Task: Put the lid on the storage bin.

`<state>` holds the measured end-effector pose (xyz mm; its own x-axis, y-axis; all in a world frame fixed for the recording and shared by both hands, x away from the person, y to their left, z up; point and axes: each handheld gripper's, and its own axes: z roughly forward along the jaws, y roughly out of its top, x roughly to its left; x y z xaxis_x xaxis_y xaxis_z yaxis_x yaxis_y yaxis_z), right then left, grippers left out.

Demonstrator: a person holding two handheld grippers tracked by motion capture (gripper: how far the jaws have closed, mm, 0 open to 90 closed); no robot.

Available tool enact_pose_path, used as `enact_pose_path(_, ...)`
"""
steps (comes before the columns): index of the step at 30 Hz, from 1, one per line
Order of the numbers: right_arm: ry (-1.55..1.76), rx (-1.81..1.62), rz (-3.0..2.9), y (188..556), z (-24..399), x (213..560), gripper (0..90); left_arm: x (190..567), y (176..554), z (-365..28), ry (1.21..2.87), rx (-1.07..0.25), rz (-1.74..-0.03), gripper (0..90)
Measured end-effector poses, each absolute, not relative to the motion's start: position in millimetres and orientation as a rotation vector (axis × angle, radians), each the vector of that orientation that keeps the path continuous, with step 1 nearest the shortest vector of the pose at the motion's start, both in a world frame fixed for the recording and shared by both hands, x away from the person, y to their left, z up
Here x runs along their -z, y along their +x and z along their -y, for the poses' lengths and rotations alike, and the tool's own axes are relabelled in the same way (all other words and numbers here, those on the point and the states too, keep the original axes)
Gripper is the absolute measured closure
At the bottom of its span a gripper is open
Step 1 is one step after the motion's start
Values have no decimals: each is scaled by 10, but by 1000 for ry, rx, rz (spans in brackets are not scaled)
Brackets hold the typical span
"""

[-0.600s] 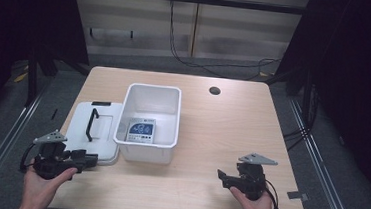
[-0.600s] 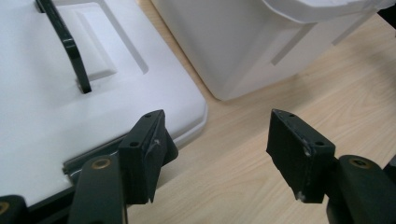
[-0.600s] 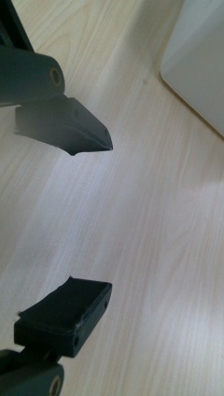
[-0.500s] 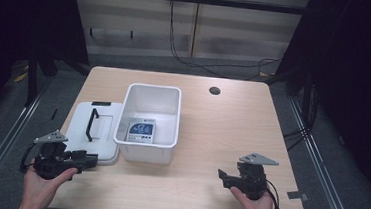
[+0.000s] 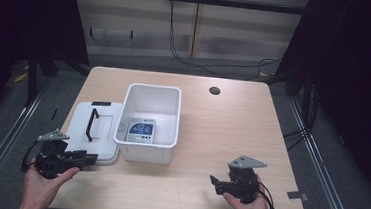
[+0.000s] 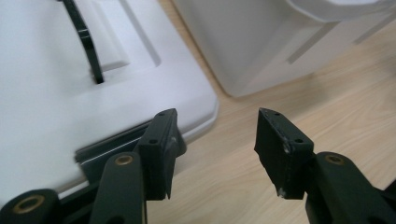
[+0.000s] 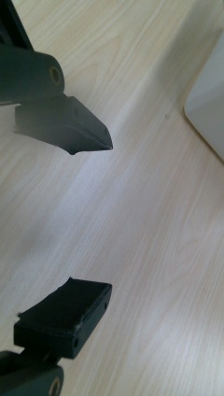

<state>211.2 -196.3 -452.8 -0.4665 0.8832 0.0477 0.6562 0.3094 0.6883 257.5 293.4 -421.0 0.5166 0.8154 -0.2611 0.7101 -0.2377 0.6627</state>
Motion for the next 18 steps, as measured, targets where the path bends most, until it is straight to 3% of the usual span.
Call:
enact_pose_path(5, 1373, -951, -2255, 2101, 1943, 4523, 251, 4191, 2592, -2940, 2014, -154, -1257, 633)
enact_pose_path(12, 1377, -955, -2253, 2119, 1959, 4526, 251, 4101, 2687, -2976, 2033, -161, -1267, 550)
enact_pose_path(18, 1387, -955, -2241, 2116, 1977, 4518, 251, 4036, 2808, -2986, 2065, -140, -1274, 569)
